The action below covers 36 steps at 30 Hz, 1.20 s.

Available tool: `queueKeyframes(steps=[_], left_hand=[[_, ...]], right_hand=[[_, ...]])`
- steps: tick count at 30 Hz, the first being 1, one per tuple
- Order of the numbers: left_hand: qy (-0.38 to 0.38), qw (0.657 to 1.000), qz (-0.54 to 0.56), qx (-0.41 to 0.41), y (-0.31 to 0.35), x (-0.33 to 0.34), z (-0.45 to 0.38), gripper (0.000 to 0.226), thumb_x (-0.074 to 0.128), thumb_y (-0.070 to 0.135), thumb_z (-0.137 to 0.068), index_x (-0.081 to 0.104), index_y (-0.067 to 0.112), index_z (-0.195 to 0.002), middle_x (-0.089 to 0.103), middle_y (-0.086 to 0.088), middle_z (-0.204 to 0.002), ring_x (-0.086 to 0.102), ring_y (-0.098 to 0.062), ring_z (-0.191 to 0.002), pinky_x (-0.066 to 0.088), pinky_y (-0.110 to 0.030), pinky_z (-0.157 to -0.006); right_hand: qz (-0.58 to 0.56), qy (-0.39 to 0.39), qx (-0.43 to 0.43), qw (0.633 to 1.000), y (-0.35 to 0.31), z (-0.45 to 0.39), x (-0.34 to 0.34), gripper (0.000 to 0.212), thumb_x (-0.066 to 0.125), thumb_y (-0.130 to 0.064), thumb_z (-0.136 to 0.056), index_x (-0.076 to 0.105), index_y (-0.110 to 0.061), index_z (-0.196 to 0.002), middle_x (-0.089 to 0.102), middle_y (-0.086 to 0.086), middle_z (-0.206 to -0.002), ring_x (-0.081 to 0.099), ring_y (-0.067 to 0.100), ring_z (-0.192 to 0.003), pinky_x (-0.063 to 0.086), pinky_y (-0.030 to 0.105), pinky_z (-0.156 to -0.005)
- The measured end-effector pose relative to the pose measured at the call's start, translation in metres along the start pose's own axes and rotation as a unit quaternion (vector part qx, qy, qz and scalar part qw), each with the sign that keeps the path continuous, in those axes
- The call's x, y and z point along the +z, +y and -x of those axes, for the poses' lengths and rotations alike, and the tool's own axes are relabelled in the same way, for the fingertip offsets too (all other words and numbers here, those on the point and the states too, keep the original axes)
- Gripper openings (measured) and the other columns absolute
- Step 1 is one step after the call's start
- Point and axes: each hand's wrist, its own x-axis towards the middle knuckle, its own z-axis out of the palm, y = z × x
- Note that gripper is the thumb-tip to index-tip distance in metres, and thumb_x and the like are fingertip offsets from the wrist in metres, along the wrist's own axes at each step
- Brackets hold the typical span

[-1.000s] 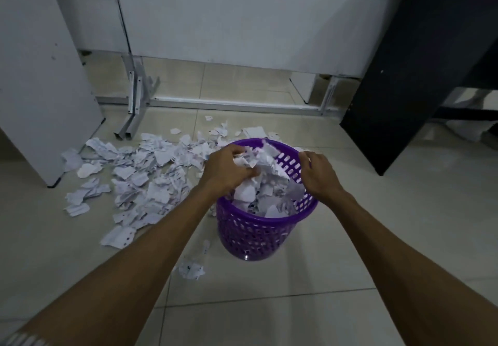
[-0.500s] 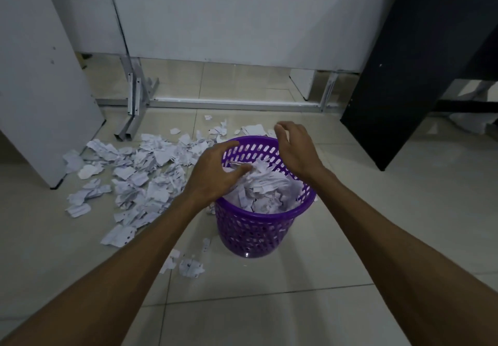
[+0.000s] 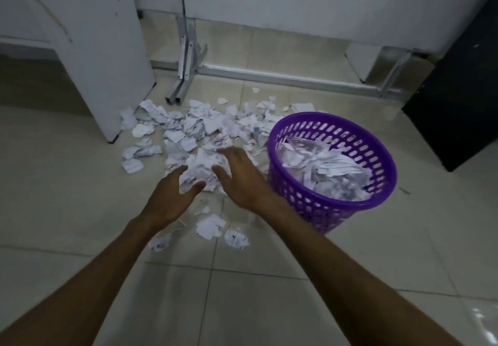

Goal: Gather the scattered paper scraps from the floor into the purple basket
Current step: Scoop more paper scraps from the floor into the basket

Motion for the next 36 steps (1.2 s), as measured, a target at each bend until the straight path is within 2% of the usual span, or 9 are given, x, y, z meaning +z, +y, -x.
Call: queueKeyframes(steps=[5, 8, 16, 21, 24, 26, 30, 34, 36], left_hand=[[-0.075, 0.981, -0.114, -0.138, -0.088, 0.006, 0.031, 0.095, 0.052, 0.068, -0.082, 0.019, 0.017, -0.154, 0.013, -0.013, -0.161, 0.013, -0.027, -0.148, 0.017, -0.042, -0.120], [-0.094, 0.966, -0.217, -0.107, -0.122, 0.018, 0.054, 0.092, 0.026, 0.068, -0.086, 0.017, 0.006, -0.153, 0.002, -0.029, -0.158, -0.002, -0.037, -0.148, 0.007, -0.045, -0.121], [0.024, 0.954, -0.299, -0.003, -0.140, 0.039, 0.050, 0.085, 0.011, 0.061, -0.092, 0.014, 0.001, -0.152, 0.006, -0.025, -0.159, 0.009, -0.037, -0.148, 0.012, -0.049, -0.120], [0.037, 0.970, -0.240, -0.027, -0.145, 0.036, 0.005, 0.103, 0.030, 0.074, -0.084, -0.006, 0.008, -0.154, -0.007, -0.019, -0.161, -0.004, -0.029, -0.150, 0.001, -0.043, -0.121], [0.033, 0.994, -0.101, -0.016, -0.140, 0.035, -0.018, 0.106, 0.058, 0.061, -0.084, -0.008, 0.017, -0.154, -0.005, -0.011, -0.162, -0.004, -0.020, -0.150, 0.006, -0.039, -0.121], [0.049, 0.998, 0.008, -0.035, -0.135, 0.038, -0.029, 0.095, 0.062, 0.048, -0.087, -0.001, 0.023, -0.155, 0.007, -0.004, -0.162, 0.010, -0.014, -0.147, 0.017, -0.033, -0.117], [0.109, 0.973, 0.166, -0.116, -0.125, 0.043, -0.048, 0.067, 0.055, 0.037, -0.096, 0.023, 0.021, -0.153, 0.033, -0.001, -0.156, 0.034, -0.015, -0.140, 0.031, -0.031, -0.112], [0.119, 0.945, 0.251, -0.173, -0.117, 0.039, -0.064, 0.053, 0.052, 0.037, -0.098, 0.039, 0.020, -0.147, 0.042, 0.003, -0.150, 0.040, -0.012, -0.135, 0.032, -0.023, -0.105], [0.085, 0.946, 0.264, -0.167, -0.114, 0.039, -0.067, 0.049, 0.055, 0.034, -0.097, 0.046, 0.020, -0.143, 0.049, 0.003, -0.145, 0.047, -0.009, -0.129, 0.036, -0.023, -0.104]], right_hand=[[0.074, -0.075, 0.178, 0.978, 0.060, 0.059, 0.098, 0.081, 0.036, -0.060, -0.098, 0.003, -0.017, -0.158, -0.009, 0.016, -0.164, -0.009, 0.028, -0.151, -0.004, 0.035, -0.120], [0.106, -0.026, 0.197, 0.974, 0.083, 0.090, 0.126, 0.092, 0.031, -0.072, -0.092, -0.010, -0.019, -0.157, -0.018, 0.015, -0.162, -0.016, 0.025, -0.150, -0.010, 0.033, -0.120], [0.176, 0.022, 0.159, 0.971, 0.092, 0.057, 0.166, 0.084, 0.023, -0.071, -0.093, -0.015, -0.030, -0.154, -0.023, 0.013, -0.161, -0.024, 0.028, -0.148, -0.005, 0.044, -0.123], [0.142, -0.005, 0.092, 0.985, 0.089, 0.008, 0.171, 0.080, 0.029, -0.064, -0.097, -0.011, -0.028, -0.156, -0.019, 0.011, -0.163, -0.016, 0.023, -0.151, 0.002, 0.047, -0.123], [0.055, 0.130, 0.087, 0.986, 0.080, -0.025, 0.163, 0.070, 0.045, -0.057, -0.096, 0.023, -0.023, -0.153, 0.014, 0.015, -0.161, 0.014, 0.028, -0.149, 0.022, 0.055, -0.117], [0.040, 0.162, 0.092, 0.982, 0.074, -0.053, 0.157, 0.072, 0.046, -0.065, -0.092, 0.024, -0.030, -0.151, 0.010, 0.010, -0.161, 0.012, 0.028, -0.149, 0.016, 0.063, -0.117], [0.034, 0.032, 0.105, 0.993, 0.075, -0.104, 0.148, 0.094, 0.043, -0.084, -0.077, 0.005, -0.045, -0.153, -0.017, -0.002, -0.163, -0.015, 0.028, -0.150, -0.003, 0.060, -0.115], [0.078, -0.138, 0.110, 0.981, 0.082, -0.112, 0.147, 0.103, 0.061, -0.078, -0.073, 0.014, -0.038, -0.155, 0.005, 0.005, -0.165, 0.004, 0.030, -0.151, 0.014, 0.057, -0.119], [0.128, -0.116, 0.059, 0.983, 0.082, -0.102, 0.153, 0.090, 0.067, -0.066, -0.079, 0.030, -0.030, -0.152, 0.026, 0.008, -0.160, 0.022, 0.030, -0.147, 0.024, 0.049, -0.117]])
